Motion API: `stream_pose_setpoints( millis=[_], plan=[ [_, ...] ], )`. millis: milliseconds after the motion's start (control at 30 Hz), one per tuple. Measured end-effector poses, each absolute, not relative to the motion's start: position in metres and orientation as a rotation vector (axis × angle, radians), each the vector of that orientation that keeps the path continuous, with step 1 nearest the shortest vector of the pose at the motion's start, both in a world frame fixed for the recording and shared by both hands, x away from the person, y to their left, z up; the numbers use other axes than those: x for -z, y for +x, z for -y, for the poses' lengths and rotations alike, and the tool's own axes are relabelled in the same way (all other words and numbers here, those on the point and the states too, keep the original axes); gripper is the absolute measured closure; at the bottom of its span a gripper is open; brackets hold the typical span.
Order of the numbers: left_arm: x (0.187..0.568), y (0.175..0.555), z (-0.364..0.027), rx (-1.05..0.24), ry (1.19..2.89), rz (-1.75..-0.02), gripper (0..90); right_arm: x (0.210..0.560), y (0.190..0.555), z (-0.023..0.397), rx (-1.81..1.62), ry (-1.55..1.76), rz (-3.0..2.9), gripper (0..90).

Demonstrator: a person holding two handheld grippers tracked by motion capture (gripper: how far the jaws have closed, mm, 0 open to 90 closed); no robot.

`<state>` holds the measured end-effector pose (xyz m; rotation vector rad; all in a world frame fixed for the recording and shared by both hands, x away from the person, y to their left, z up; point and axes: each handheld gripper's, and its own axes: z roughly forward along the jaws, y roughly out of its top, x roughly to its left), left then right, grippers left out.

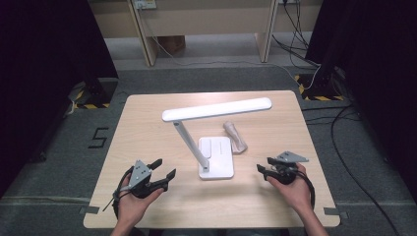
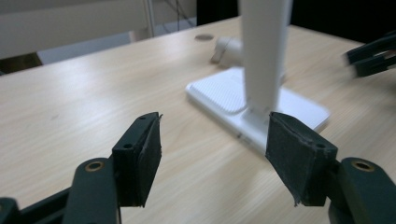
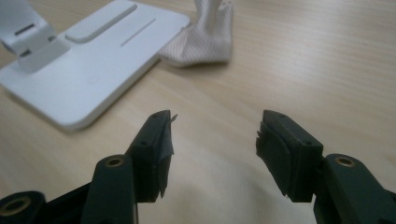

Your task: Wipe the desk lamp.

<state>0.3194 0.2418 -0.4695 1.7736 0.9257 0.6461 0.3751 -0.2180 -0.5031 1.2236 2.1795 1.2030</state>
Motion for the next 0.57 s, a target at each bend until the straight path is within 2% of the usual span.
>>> stream_pose_setpoints(
  millis=[233,300,467,567],
  plan=[
    [0.501,0.324,-0.253,-0.645,1.839,-0.997,35.4,0.509,0.339,0.235,-1.25,1.243,-2.095,43.5],
    [0.504,0.323,-0.252,-0.669,1.885,-0.987,36.3,0.51,0.337,0.236,-1.267,1.261,-2.069,42.9],
    [0.504,0.324,-0.251,-0.672,1.866,-0.979,37.1,0.51,0.339,0.237,-1.326,1.311,-1.988,39.9],
    [0.507,0.326,-0.254,-0.643,1.855,-1.004,37.1,0.511,0.339,0.237,-1.344,1.294,-1.976,45.0]
  ],
)
